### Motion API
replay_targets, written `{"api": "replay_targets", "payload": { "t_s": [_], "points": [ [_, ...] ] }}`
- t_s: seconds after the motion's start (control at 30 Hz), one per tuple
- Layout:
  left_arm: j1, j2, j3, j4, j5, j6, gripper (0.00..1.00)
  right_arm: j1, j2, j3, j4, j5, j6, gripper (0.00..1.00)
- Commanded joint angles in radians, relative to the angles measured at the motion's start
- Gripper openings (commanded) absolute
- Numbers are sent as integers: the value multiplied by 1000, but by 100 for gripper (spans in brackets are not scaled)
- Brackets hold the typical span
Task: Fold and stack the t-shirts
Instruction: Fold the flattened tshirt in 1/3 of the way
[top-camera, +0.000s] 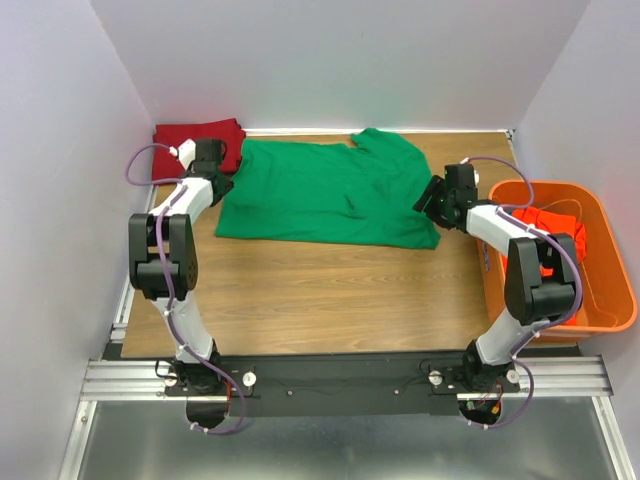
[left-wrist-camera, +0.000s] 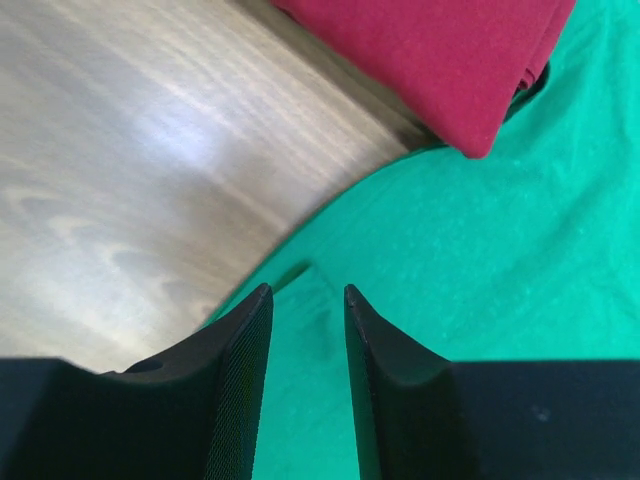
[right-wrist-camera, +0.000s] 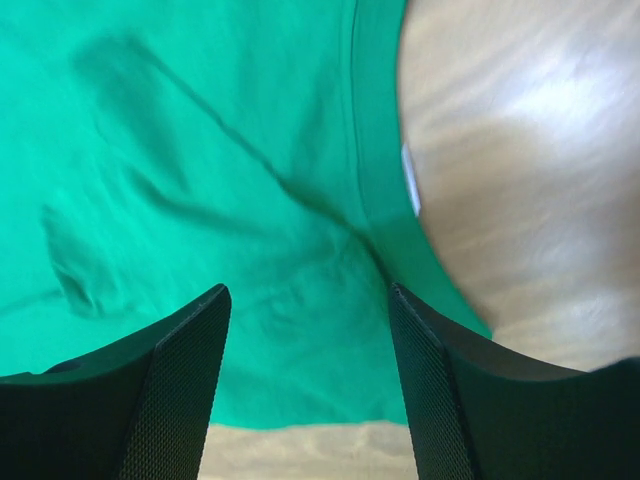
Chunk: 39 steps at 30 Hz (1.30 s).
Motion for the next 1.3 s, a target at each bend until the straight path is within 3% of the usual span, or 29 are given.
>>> {"api": "replay_targets", "payload": {
  "t_s": [0.0, 0.37, 0.67, 0.9, 1.27],
  "points": [
    [5, -127, -81, 14, 4, -5, 43, 37, -33, -45, -53, 19, 23, 70],
    [5, -336, -418, 94, 19, -69, 43, 38, -250, -207, -130, 94, 110, 69],
    [7, -365, -579, 298, 165, -125, 41, 40, -199, -275, -107, 73, 171, 65],
    [7, -359, -619, 366, 173, -135, 41, 40, -182, -259, -59, 148, 181, 62],
    [7, -364, -606, 324, 95, -137, 41, 37, -96, -224, -42, 217, 151, 61]
  ]
}}
